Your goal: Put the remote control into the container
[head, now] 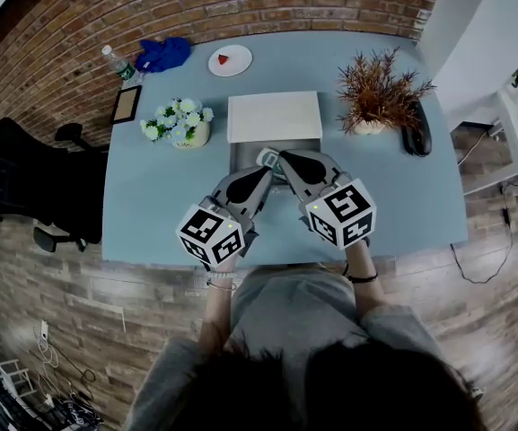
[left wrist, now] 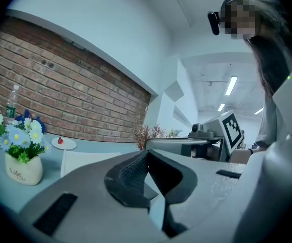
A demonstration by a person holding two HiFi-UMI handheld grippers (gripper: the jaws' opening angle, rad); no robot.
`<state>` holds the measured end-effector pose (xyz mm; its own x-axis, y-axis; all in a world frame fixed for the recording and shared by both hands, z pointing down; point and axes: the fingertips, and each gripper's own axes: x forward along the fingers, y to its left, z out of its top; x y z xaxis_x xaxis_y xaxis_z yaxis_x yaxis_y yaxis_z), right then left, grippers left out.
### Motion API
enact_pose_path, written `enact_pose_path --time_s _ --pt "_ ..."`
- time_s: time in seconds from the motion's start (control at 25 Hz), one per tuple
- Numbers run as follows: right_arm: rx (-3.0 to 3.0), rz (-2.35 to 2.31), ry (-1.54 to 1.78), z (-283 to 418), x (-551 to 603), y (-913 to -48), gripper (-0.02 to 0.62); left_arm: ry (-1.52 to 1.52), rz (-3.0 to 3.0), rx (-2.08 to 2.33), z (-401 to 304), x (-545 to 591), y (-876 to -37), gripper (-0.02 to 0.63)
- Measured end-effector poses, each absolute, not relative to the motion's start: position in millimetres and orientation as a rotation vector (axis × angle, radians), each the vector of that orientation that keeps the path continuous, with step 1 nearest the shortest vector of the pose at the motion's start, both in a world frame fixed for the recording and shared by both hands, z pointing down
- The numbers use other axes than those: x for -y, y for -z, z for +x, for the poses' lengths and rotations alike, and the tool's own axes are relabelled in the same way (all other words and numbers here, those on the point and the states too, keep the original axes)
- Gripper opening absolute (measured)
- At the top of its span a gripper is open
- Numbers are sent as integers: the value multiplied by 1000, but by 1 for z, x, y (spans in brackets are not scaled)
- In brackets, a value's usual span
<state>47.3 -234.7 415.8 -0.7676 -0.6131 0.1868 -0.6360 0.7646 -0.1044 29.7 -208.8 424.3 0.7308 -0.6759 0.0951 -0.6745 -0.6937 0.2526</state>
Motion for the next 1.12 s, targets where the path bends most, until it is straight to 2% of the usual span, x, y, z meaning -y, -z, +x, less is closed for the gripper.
enact_pose_path --time_s 1.12 --pt "2859 965 -135 57 211 -408 -2 44 2743 1057 44 191 -411 3"
